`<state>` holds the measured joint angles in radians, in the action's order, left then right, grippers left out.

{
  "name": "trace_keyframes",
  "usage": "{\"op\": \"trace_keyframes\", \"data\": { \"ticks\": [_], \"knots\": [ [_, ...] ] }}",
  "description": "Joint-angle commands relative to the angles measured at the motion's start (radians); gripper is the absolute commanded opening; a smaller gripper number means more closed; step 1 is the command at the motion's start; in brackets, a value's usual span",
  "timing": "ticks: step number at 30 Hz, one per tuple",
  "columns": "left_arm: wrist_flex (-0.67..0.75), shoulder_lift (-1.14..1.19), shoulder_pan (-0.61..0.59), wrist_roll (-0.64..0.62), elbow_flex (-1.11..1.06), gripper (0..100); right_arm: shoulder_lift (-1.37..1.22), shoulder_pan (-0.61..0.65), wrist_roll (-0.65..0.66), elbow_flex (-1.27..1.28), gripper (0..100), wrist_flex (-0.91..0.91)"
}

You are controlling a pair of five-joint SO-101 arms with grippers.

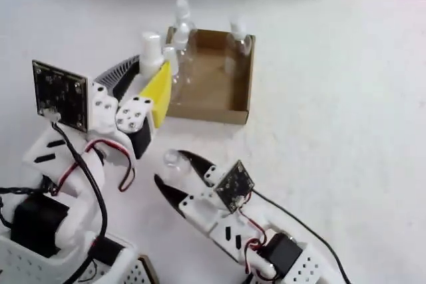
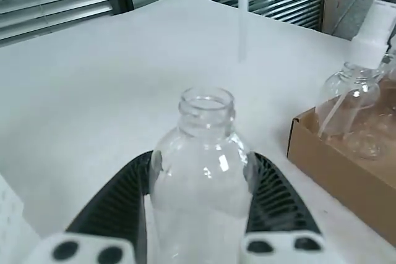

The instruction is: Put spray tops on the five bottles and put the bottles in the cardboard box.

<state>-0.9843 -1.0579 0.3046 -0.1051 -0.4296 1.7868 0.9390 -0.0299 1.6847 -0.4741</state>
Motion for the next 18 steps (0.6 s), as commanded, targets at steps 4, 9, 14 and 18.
{"op": "trace_keyframes", "data": {
  "ticks": [4, 9, 14, 18],
  "knots": [
    [0.003, -0.007, -0.013, -0.006, -0.02, 2, 0.013, 0.008, 0.009, 0.006, 1.5, -0.002],
    [0.0, -0.01, -0.013, -0.008, -0.049, 2, 0.013, 0.008, 0.009, 0.006, 1.5, -0.002],
    [-0.048, -0.015, -0.004, -0.012, -0.046, 2, 0.013, 0.008, 0.009, 0.006, 1.5, -0.002],
    [-0.074, -0.015, -0.004, -0.014, -0.049, 2, 0.013, 0.008, 0.009, 0.006, 1.5, -0.002]
  ]
}}
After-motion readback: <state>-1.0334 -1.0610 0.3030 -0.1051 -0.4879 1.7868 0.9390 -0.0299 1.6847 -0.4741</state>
